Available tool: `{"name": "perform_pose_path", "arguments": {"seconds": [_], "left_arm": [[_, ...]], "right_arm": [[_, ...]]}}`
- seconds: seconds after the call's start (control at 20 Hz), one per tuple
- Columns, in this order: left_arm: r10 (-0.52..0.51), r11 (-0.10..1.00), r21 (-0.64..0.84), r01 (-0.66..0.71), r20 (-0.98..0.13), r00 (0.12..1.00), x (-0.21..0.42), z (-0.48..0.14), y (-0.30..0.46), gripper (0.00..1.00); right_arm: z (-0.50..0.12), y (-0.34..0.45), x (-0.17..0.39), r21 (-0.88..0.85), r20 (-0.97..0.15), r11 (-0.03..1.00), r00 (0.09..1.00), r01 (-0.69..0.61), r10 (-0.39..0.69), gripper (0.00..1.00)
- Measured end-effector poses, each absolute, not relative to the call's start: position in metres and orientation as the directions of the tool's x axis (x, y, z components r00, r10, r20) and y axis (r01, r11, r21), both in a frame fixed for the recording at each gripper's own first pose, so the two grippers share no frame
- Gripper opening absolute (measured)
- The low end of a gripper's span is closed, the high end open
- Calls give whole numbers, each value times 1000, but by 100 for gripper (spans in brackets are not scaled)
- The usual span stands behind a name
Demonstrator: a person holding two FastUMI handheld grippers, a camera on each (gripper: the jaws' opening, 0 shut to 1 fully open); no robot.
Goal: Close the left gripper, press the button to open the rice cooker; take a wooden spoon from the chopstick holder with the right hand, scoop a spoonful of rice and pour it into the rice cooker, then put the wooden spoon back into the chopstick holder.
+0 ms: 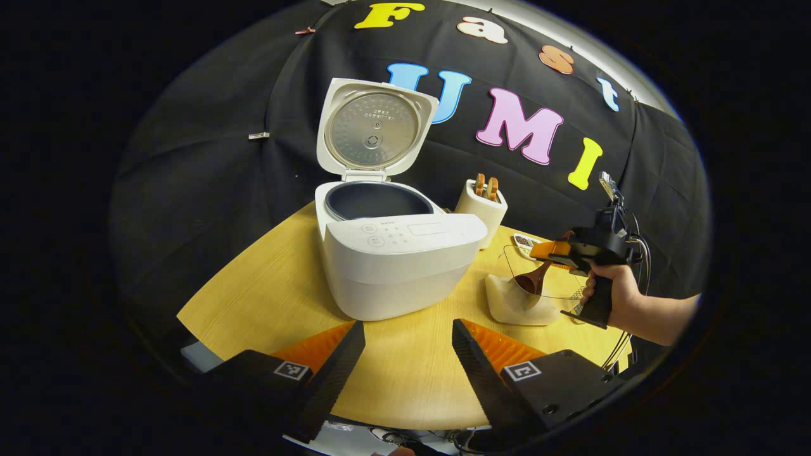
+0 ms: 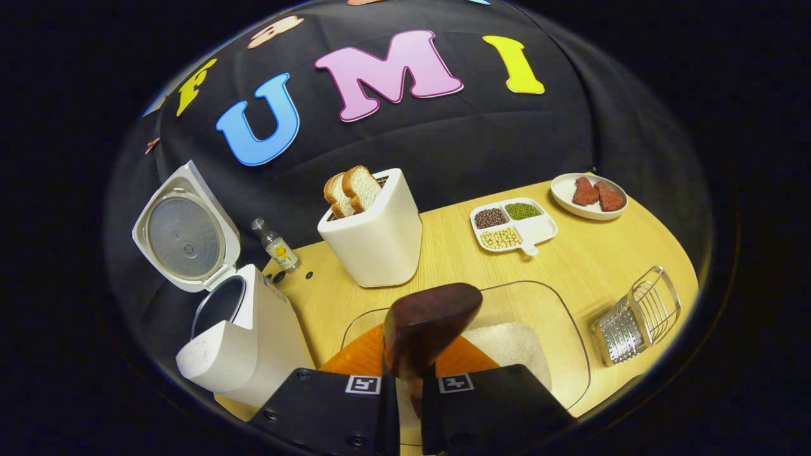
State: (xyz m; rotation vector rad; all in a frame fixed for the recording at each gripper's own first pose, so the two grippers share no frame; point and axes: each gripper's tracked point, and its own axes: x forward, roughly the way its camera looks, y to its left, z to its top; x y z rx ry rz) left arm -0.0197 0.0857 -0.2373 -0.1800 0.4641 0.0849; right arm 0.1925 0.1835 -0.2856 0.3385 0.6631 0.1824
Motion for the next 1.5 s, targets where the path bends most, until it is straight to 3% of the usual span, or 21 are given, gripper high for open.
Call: {"name": "perform_pose_path", "arguments": {"seconds": [0.4,0.75,1.0,1.5], "left_arm": [[36,983,-149,-111,-436,899,-27,-233,102,96],[41,989,-116,-95,-403,914,-32,-219,105,95],[20,989,-128,-76,-391,920,-35,-214,97,96],[43,987,-129,-97,-368,929,-47,-211,98,95]], "right_arm": [[-272,172,184,554,-606,823,738,125,296,18],[-254,110,190,612,-610,732,767,299,197,18],[-225,87,189,651,-589,680,789,336,173,18],[-163,119,201,800,-504,517,809,306,301,18]]}}
